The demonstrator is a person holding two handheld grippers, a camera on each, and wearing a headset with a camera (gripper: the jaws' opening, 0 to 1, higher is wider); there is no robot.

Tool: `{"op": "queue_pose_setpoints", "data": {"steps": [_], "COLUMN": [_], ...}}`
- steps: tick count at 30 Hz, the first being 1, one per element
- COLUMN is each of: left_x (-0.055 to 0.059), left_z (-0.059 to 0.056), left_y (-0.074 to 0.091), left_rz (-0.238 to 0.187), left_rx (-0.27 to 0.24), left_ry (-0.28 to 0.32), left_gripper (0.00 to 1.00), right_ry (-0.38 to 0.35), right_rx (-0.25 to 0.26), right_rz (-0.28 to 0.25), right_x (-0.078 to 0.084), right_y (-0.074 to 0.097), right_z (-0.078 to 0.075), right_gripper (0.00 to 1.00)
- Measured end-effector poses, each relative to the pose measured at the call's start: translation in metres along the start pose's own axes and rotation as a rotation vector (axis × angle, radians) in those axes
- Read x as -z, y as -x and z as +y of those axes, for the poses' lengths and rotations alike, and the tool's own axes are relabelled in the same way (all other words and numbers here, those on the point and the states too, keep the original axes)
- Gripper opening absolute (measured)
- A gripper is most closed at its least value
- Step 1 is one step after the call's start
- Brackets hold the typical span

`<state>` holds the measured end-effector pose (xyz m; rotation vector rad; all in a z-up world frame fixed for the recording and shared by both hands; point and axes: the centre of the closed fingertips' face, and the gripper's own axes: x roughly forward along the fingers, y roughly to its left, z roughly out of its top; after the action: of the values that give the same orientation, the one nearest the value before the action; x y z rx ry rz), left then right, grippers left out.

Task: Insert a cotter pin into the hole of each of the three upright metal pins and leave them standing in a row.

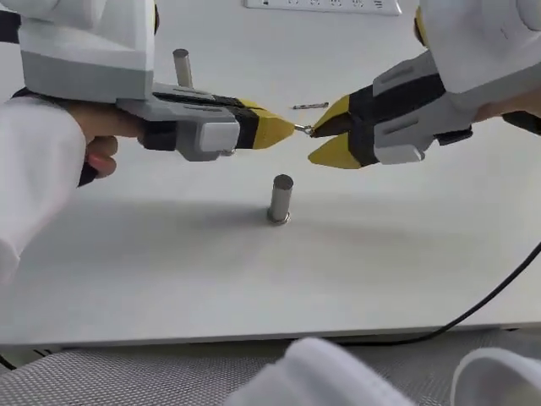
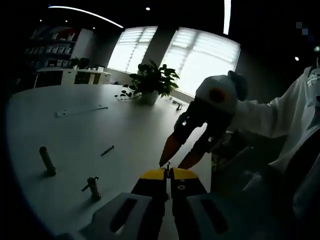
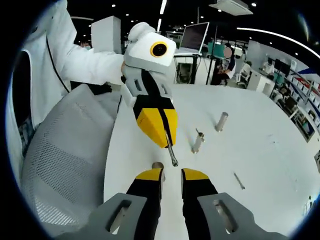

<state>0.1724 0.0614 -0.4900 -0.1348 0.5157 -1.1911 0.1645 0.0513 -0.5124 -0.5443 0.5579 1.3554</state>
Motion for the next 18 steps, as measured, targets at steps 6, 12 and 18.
{"op": "queue_pose_setpoints", "data": {"steps": [6, 12, 18], "left_x": [0.002, 0.009, 0.013], "left_z": [-0.005, -0.013, -0.017], "left_y": [0.002, 0.001, 0.001], "left_rz": [0.002, 0.023, 0.041], "left_rx": [0.034, 0.064, 0.087], "left_ry": [-0.116, -0.211, -0.262], "left_gripper": [0.00, 0.00, 0.00], "right_ry": [-0.023, -0.025, 0.001], "right_rx": [-0.028, -0.069, -0.094], "right_rz": [-0.017, -0.034, -0.029], "right_x": [-0.003, -0.004, -0.003], "right_y": [-0.001, -0.005, -0.008], "right_z": [0.005, 0.017, 0.023], "right_gripper": [0.04, 0.00, 0.00]}}
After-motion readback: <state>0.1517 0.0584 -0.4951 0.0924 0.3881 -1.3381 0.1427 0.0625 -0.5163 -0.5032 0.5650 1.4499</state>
